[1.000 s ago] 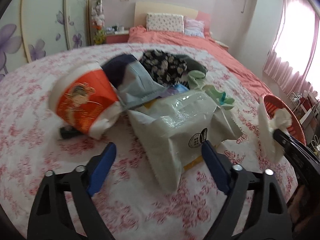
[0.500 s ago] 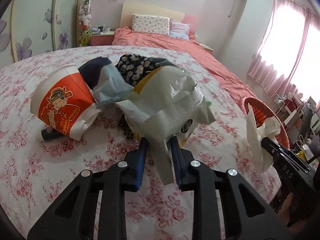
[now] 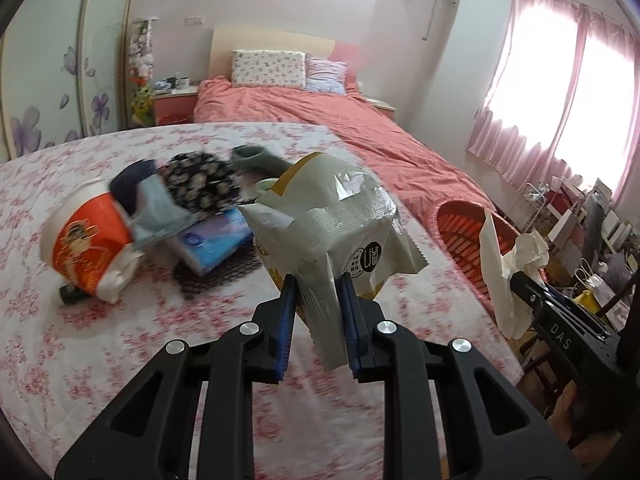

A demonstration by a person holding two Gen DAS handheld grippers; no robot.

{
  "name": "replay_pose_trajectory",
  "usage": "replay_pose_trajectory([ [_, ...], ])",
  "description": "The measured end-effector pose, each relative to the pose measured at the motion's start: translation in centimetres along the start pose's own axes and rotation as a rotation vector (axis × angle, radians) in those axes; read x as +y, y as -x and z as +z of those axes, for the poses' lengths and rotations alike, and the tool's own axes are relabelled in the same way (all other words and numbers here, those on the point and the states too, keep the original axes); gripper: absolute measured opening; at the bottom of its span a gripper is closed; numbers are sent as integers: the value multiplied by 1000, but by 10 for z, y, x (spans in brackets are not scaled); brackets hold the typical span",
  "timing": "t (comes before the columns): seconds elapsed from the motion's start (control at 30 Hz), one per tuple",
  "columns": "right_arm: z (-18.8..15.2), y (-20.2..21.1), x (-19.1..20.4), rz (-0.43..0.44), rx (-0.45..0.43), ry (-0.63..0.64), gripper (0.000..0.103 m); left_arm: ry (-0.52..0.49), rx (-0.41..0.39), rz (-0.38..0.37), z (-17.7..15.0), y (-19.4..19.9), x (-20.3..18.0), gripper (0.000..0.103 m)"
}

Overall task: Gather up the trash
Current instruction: 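Carry tissue and bag over the orange basket and open both grippers, then move the left gripper to the orange paper cup while the right grasps the light green cloth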

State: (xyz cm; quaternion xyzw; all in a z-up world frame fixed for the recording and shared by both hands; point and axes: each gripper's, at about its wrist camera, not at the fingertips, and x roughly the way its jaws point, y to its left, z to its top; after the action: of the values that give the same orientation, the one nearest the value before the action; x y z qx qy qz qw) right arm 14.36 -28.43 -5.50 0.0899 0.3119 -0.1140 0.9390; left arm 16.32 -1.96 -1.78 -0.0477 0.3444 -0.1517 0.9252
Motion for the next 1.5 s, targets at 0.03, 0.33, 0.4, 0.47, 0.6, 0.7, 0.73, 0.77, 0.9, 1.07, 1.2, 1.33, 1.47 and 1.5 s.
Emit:
replay_pose_trajectory([
  [0.03, 2, 1, -5, -8, -6, -7, 22, -4, -2, -11, 2, -1, -4, 22],
  [0.33, 25, -6, -66, -89, -57, -106, 22, -66, -22, -126, 20, -22, -66, 22],
  [0.4, 30, -10, -78, -98, -67, -127, 22, -78, -22, -141, 20, -28, -77, 22],
  [0.47, 35, -14, -89, -106, -75, -147, 22, -94, -21, -161, 22, -36, -92, 22],
  [0.6, 41, -24, -107, -114, -86, -179, 22, -116, -9, -187, 23, -51, -114, 22],
  [0.7, 47, -30, -121, -112, -96, -196, 23, -130, 8, -204, 24, -63, -129, 22],
  [0.73, 49, -32, -124, -111, -99, -202, 23, -138, 18, -209, 24, -70, -135, 22],
  [0.77, 50, -33, -127, -109, -100, -207, 23, -140, 22, -213, 23, -70, -139, 22],
  [0.9, 52, -47, -139, -100, -93, -238, 23, -152, 43, -222, 23, -81, -151, 22],
  [1.07, 56, -61, -146, -77, -81, -249, 27, -172, 70, -222, 22, -95, -164, 24],
  [1.2, 56, -69, -151, -71, -76, -250, 35, -184, 97, -212, 20, -102, -169, 43],
  [1.33, 53, -69, -155, -84, -80, -254, 50, -174, 112, -199, 17, -105, -166, 55],
  [1.47, 51, -63, -154, -108, -81, -239, 55, -162, 116, -175, 17, -99, -157, 59],
  [1.5, 50, -62, -152, -111, -80, -235, 55, -160, 113, -167, 18, -97, -155, 62],
])
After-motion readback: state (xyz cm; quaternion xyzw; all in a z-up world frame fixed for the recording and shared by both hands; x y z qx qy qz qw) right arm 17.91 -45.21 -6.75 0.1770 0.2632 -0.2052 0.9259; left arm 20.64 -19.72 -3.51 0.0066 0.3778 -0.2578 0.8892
